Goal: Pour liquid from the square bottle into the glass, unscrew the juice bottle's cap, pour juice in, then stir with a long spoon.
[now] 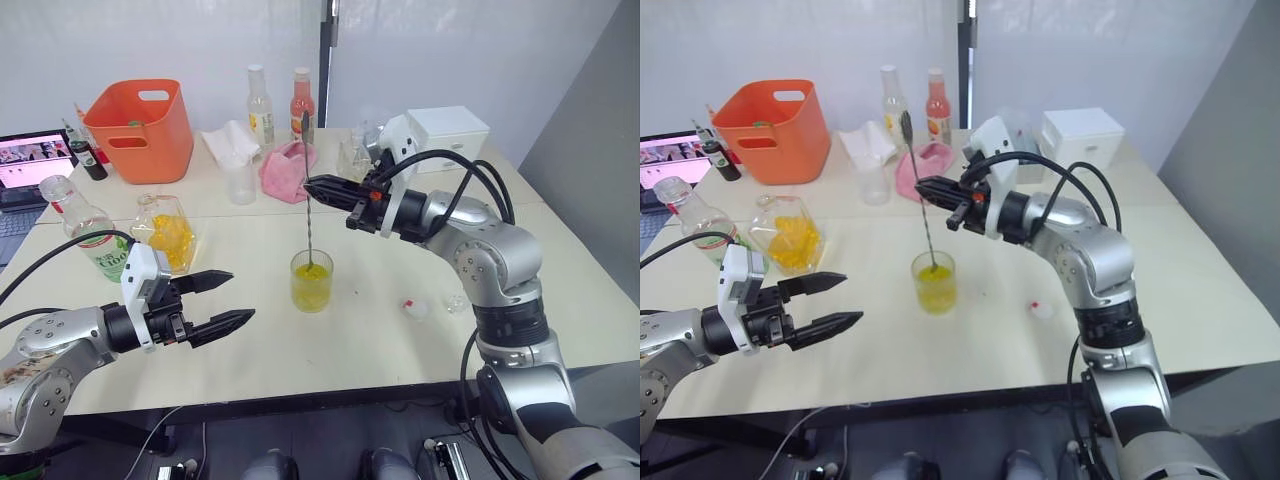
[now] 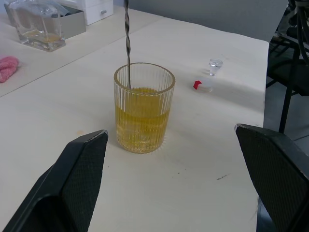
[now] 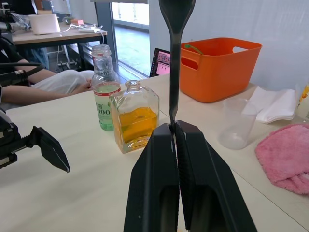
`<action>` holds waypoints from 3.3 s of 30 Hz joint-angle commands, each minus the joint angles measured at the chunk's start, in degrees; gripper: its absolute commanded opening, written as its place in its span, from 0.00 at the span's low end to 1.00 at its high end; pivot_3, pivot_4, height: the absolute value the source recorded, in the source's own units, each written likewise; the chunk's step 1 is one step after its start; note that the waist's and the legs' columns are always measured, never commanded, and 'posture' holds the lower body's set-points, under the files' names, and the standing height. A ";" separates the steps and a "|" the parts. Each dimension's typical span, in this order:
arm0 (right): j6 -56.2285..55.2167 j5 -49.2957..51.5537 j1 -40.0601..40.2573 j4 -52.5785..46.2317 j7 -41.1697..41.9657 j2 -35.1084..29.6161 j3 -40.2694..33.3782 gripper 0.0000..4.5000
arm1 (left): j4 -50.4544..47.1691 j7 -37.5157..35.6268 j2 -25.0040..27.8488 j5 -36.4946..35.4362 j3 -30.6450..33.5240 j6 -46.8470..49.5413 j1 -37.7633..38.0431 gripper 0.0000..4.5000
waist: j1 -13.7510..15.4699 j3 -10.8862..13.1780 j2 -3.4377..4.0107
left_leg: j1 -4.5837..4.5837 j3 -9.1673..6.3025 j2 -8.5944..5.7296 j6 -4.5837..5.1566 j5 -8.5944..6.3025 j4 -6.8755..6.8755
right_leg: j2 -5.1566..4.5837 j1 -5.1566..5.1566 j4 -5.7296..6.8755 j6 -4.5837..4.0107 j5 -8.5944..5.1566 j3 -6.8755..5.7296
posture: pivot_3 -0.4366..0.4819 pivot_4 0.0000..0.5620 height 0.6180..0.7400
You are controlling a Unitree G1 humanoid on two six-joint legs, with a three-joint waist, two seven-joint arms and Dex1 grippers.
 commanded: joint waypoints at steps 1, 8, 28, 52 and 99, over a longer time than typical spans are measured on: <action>2.94 2.86 -0.14 -6.22 1.77 -2.68 -1.72 0.00 | -1.47 -0.10 -0.02 -0.22 0.61 -0.64 0.03 0.99 | -0.04 0.00 0.00 | 0.00 0.00 0.00 0.00 0.00 0.00 | 0.00 0.00 0.00 0.00 0.00 0.00 | 0.48 0.27 0.78; 7.65 5.90 0.75 -10.59 1.48 -4.51 -2.12 0.00 | -1.23 -0.34 -0.08 -0.22 0.19 -0.58 -0.12 0.99 | -0.10 0.00 0.00 | 0.00 0.00 0.04 0.00 0.00 0.00 | 0.01 0.00 0.01 0.00 0.00 0.00 | 0.48 0.27 0.78; 2.92 5.32 -1.55 -0.72 -1.35 2.34 -4.34 0.00 | -1.23 -0.03 0.06 0.13 -0.12 -0.82 -0.46 0.99 | -0.07 0.00 0.00 | 0.00 0.00 0.01 0.00 0.00 0.00 | 0.01 -0.01 0.01 0.00 0.00 0.00 | 0.48 0.27 0.78; 29.71 29.14 -14.71 1.34 -8.62 -7.36 -20.79 0.00 | 0.74 -2.26 -4.38 4.64 -1.07 -10.36 -2.57 0.99 | -0.04 -0.01 -0.01 | 0.00 0.00 0.01 0.01 0.00 0.00 | 0.00 0.03 0.00 -0.03 0.02 -0.01 | 0.48 0.27 0.78; 27.91 -4.48 -5.81 39.58 -7.03 -4.34 2.31 0.37 | 1.39 -6.25 -3.00 4.53 -4.09 -7.89 -3.37 1.00 | -0.07 -0.01 -0.02 | -0.01 -0.02 -0.01 0.03 0.00 0.01 | -0.03 0.09 -0.05 -0.01 0.02 -0.04 | 0.48 0.27 0.78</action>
